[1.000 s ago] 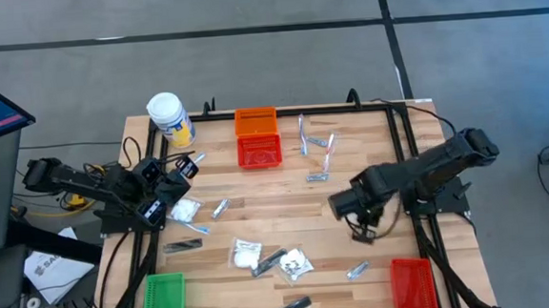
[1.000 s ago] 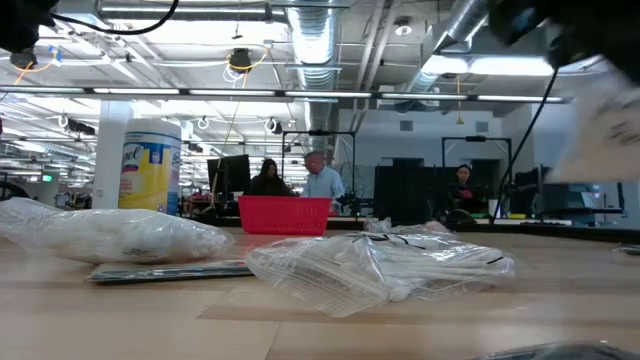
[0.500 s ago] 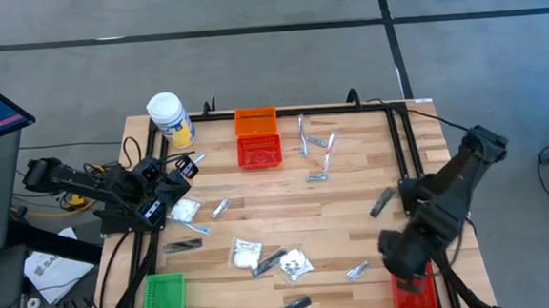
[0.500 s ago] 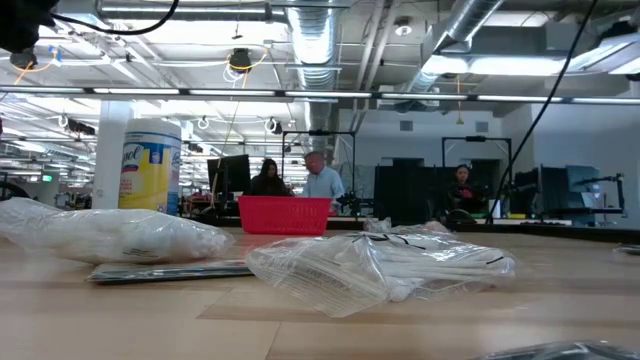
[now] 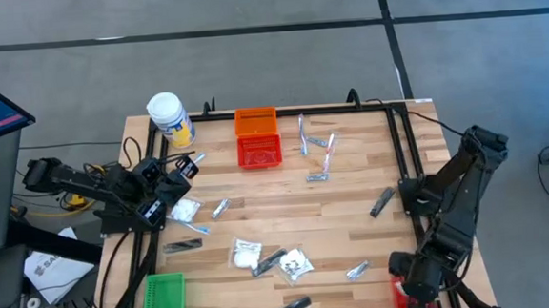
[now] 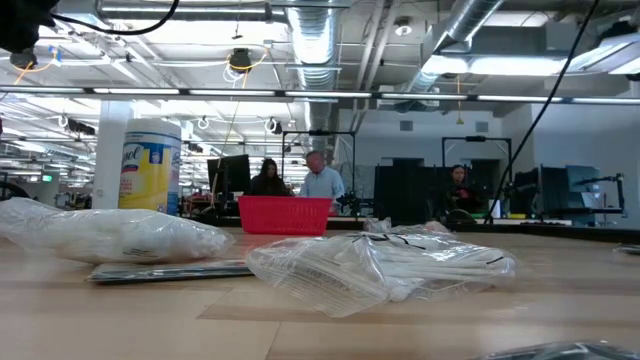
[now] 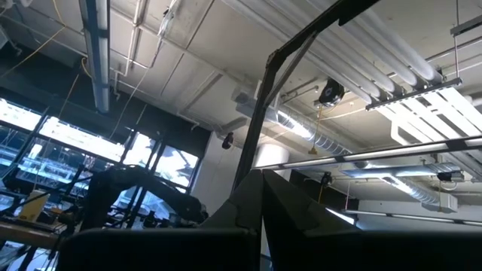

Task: Pick & Place Travel size toiletries
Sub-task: Put the cotton pack into the bottom red basket

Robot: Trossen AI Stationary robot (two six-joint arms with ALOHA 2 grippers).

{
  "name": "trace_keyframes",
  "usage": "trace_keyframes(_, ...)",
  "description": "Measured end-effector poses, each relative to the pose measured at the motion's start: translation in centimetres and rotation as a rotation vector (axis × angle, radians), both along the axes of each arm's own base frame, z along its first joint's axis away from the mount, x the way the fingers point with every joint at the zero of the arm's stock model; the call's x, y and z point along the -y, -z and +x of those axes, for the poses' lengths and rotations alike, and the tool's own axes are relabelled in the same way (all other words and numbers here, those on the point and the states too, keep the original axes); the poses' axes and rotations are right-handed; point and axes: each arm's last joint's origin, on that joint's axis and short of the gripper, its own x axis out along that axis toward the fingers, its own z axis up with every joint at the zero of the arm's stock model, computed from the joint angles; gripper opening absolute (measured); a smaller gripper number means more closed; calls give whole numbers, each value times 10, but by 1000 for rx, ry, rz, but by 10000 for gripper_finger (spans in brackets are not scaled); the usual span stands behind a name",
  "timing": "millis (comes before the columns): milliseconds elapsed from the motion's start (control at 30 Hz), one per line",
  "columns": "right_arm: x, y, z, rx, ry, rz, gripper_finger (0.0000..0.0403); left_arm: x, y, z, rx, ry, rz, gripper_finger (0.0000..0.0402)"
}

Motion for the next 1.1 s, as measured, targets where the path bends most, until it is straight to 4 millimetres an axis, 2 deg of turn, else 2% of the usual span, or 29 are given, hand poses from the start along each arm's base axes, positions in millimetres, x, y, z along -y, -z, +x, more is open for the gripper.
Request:
trace_keyframes(200,-1,26,0,31,-47,77,0,0,0,0,-2,0,0,2)
trace_keyframes(600,16,72,-10,-56,-118,31,0,0,0,0,-5,0,1,2)
trace_keyframes(833,18,71,-11,-85,-117,57,0,0,0,0,-1,-13,16,2)
trace_keyframes(1100,25,71,-12,-121,-117,10,0,0,0,0,0,-18,20,2)
